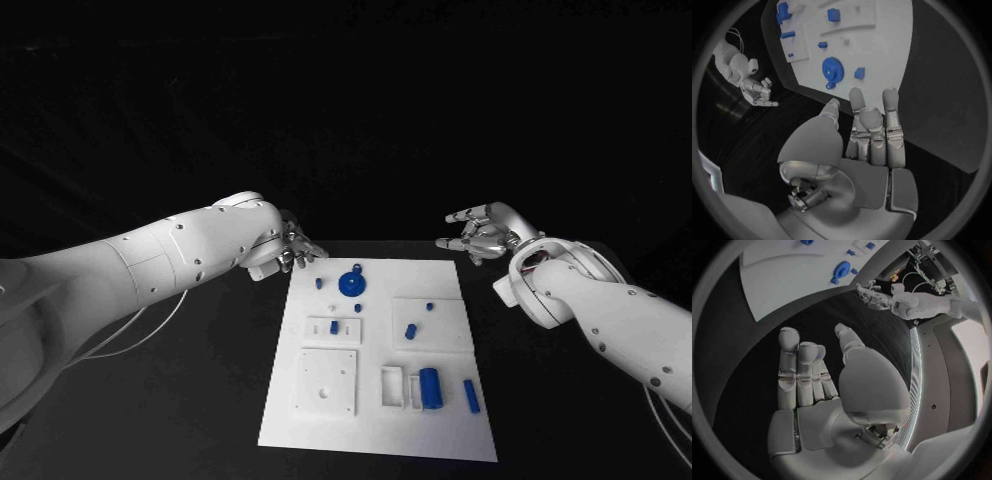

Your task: Assemble the parts on the task board

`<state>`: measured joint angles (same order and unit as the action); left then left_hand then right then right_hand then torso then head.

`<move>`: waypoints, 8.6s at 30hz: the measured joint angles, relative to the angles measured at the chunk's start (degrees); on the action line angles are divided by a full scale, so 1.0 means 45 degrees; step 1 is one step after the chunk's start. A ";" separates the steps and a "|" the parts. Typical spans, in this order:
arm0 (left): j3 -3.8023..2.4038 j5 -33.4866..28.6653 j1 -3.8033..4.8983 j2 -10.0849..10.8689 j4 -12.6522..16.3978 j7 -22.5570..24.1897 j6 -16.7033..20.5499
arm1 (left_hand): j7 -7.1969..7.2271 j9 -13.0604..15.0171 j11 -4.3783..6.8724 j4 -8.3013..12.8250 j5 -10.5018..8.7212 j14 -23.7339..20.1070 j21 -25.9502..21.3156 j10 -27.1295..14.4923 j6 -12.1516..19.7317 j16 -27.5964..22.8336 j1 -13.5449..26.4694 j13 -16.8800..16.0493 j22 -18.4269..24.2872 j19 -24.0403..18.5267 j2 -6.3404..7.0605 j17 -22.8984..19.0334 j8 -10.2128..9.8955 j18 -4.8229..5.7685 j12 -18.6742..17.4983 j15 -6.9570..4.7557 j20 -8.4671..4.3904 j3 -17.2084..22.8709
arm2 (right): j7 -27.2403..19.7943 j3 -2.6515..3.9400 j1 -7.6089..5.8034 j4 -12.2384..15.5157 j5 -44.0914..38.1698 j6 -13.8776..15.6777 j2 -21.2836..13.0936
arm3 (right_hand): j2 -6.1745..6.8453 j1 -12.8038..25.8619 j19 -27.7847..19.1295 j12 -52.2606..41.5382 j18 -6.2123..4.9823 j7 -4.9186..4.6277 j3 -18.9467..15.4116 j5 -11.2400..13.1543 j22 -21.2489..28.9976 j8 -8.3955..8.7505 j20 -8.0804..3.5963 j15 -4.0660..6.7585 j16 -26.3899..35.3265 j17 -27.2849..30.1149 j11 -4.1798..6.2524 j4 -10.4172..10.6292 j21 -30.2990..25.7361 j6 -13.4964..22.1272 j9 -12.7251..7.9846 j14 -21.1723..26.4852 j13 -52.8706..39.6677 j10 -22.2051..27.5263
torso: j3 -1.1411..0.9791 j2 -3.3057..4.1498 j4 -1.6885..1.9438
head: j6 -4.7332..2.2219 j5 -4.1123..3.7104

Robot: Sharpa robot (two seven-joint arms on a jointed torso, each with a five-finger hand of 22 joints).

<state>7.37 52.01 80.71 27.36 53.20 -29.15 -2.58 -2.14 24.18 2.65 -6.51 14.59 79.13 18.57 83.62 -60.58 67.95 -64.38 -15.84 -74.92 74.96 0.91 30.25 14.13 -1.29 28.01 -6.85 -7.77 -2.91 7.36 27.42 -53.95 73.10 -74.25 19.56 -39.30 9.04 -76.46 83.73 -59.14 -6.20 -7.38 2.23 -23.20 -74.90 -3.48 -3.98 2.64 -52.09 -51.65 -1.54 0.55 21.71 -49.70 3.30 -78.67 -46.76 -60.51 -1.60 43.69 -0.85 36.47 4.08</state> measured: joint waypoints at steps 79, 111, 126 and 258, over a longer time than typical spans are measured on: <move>0.0117 -0.0215 -0.0265 -0.0952 -0.1816 0.0303 -0.3153 | -0.0046 -0.0295 -0.0108 0.0775 -0.0938 -0.0227 0.0001 -0.0251 0.0227 0.0224 0.0009 -0.0045 0.0000 -0.0093 -0.0866 -0.0184 0.0202 -0.0002 0.0109 0.0135 0.0090 -0.0375 | 0.0035 0.0064 -0.0001 -0.0100 -0.0532 0.0024 0.0335 | 0.0000 0.0000 0.0000 0.0000 0.0018 0.0034 0.0001 -0.0121 0.0000 0.0000 0.0000 0.0000 0.0000 0.0007 0.0000 0.0142 0.0004 -0.0034 0.0001 0.0000 0.0034 0.0000 | 0.0083 0.0187 -0.0006 | -0.0098 -0.0143; 0.0124 -0.0436 -0.0254 -0.0958 -0.1843 0.0398 -0.3097 | 0.0232 0.0705 0.0061 0.2559 0.1135 -0.0273 0.0078 -0.0171 0.0686 0.0380 -0.1591 0.0058 0.0004 -0.0233 -0.2304 -0.0087 0.1264 -0.0003 0.0109 0.0090 0.0041 0.0959 | 0.0054 0.0064 -0.0001 -0.0125 -0.0536 -0.0007 0.0357 | 0.0000 0.0000 0.0000 0.0000 0.0020 0.0035 0.0001 -0.0120 0.0000 0.0000 0.0000 0.0000 0.0000 0.0006 0.0000 0.0141 0.0004 -0.0035 0.0001 0.0000 0.0031 0.0000 | 0.0099 0.0187 0.0043 | -0.0043 -0.0170; 0.0137 -0.1290 -0.0230 0.0503 0.0586 0.0030 -0.2114 | 0.0098 0.0706 0.0186 0.3026 0.3604 -0.0034 0.0406 0.0048 0.0557 0.0470 -0.0552 0.0145 -0.0005 -0.0139 -0.1806 0.0148 0.1634 -0.0003 -0.0182 -0.0084 -0.0052 0.2091 | 0.0055 0.0064 0.0001 -0.0147 -0.0465 -0.0018 0.0258 | 0.0000 0.0000 0.0000 0.0000 0.0020 0.0036 0.0001 -0.0120 0.0000 0.0000 0.0000 0.0000 0.0000 0.0005 0.0000 0.0141 0.0004 -0.0036 0.0000 0.0000 0.0040 0.0000 | 0.0073 0.0132 0.0114 | -0.0011 -0.0116; 0.1375 0.1623 -0.1271 0.2850 0.6718 -0.0782 0.3171 | -0.0526 0.5676 0.0254 0.3966 0.5399 0.0460 0.1145 0.0069 -0.0075 0.0667 0.0276 0.0300 0.0004 -0.0048 -0.1267 0.1383 0.0482 -0.0202 0.0701 -0.0094 0.0046 0.2845 | 0.0052 0.0062 0.0162 -0.0242 -0.0210 -0.0120 0.0073 | 0.0000 0.0000 0.0000 0.0000 0.0023 0.0001 0.0001 -0.0268 0.0000 0.0000 0.0000 0.0000 0.0049 0.0004 0.0000 0.0141 -0.0096 -0.0002 0.0000 0.0000 0.0033 0.0000 | -0.0061 -0.0084 0.0381 | 0.0693 -0.0107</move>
<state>13.56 59.32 74.99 40.18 83.43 -32.67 11.69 -4.50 49.72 3.79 11.33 38.89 81.20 23.72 83.93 -60.91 70.96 -63.14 -14.49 -74.90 74.74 -4.79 36.47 16.30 -2.20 31.16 -7.27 -7.57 9.90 7.59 27.70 -53.22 72.01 -75.19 19.02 -38.96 9.05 -76.47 83.73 -59.14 -6.09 -7.37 2.24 -24.41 -74.90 -3.48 -3.98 2.64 -51.87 -51.63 -1.54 1.19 21.28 -49.71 3.30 -78.67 -46.61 -60.51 -1.88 43.31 0.86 39.59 3.60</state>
